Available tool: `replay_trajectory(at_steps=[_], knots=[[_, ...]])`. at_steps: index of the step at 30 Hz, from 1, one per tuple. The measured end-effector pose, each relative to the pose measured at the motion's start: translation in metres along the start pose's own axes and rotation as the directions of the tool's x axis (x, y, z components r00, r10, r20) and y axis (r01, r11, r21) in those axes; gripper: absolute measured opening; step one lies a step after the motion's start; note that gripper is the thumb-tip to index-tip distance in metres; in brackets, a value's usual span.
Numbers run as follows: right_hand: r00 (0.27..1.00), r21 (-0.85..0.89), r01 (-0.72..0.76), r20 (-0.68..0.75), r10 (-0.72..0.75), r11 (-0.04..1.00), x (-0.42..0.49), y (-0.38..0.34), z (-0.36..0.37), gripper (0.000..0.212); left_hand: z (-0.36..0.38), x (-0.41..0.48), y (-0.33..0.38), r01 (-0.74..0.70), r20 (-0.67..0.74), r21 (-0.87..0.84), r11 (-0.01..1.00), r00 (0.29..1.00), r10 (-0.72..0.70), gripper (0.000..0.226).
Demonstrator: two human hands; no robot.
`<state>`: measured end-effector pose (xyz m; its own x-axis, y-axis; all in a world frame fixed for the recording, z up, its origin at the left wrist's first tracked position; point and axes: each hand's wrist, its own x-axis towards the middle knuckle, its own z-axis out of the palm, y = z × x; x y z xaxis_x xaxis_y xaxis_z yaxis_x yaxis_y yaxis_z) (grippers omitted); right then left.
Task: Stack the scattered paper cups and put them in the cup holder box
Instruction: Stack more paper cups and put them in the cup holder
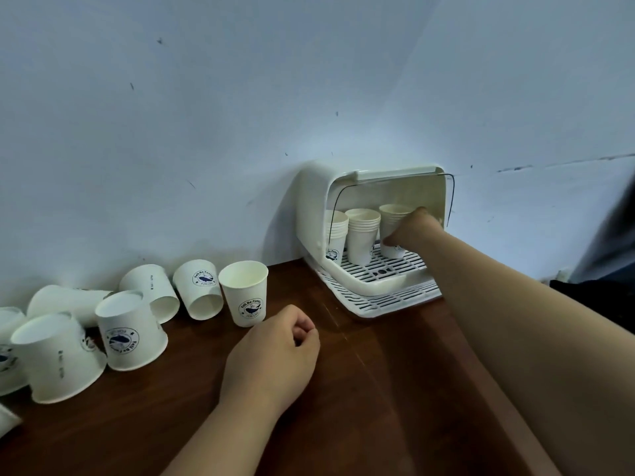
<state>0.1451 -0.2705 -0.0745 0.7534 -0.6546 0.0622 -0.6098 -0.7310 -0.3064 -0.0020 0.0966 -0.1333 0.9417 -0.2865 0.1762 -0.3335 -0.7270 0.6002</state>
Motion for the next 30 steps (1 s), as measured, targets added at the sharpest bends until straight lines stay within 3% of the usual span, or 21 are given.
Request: replay_trajectory(at_steps=[2,4,7,8,9,12,13,18,24,30], knots=[[0.999,-0.100,0.030,0.032,-0.027,0.994,0.004,-0.004,0.003,0.082,0.000,0.000,0.000,0.000,-0.003,-0.001,1.000,1.000,0.000,0.009],[0.997,-0.073,0.045,0.073,-0.040,0.996,-0.037,-0.012,-0.010,0.076,-0.001,-0.001,0.001,0.006,0.000,-0.005,1.000,1.000,-0.006,0.009],[0.999,-0.028,-0.020,0.025,0.021,0.999,-0.066,-0.014,-0.012,0.120,-0.002,-0.001,0.001,0.020,0.005,-0.020,1.000,1.000,-0.020,0.009],[0.999,0.015,-0.044,0.011,0.044,0.999,-0.061,-0.012,-0.007,0.123,-0.002,-0.001,0.001,0.024,0.007,-0.028,0.999,1.000,-0.024,0.008],[0.999,0.035,-0.032,-0.001,0.032,0.999,-0.072,-0.015,-0.009,0.116,-0.003,-0.001,0.001,0.028,0.011,-0.034,0.999,1.000,-0.028,0.008],[0.999,0.091,0.029,0.020,-0.031,0.995,-0.106,-0.024,-0.015,0.052,-0.003,-0.001,0.001,0.037,0.020,-0.043,0.998,0.999,-0.036,0.008],[0.998,0.115,0.061,0.000,-0.061,0.992,-0.107,-0.025,-0.014,0.046,-0.003,-0.001,0.001,0.038,0.021,-0.048,0.998,0.999,-0.037,0.007],[1.000,0.142,0.006,0.011,-0.008,0.990,-0.111,-0.033,-0.011,0.042,-0.004,0.000,0.002,0.046,0.029,-0.054,0.997,0.999,-0.044,0.008],[0.992,-0.018,0.082,0.095,-0.080,0.996,-0.117,-0.043,-0.017,0.033,-0.005,0.000,0.000,0.058,0.031,-0.060,0.997,0.998,-0.056,0.008],[0.988,0.116,0.144,-0.066,-0.137,0.983,-0.142,-0.036,-0.027,0.025,-0.014,-0.004,0.001,0.102,0.097,-0.248,0.963,0.992,-0.081,0.008]])
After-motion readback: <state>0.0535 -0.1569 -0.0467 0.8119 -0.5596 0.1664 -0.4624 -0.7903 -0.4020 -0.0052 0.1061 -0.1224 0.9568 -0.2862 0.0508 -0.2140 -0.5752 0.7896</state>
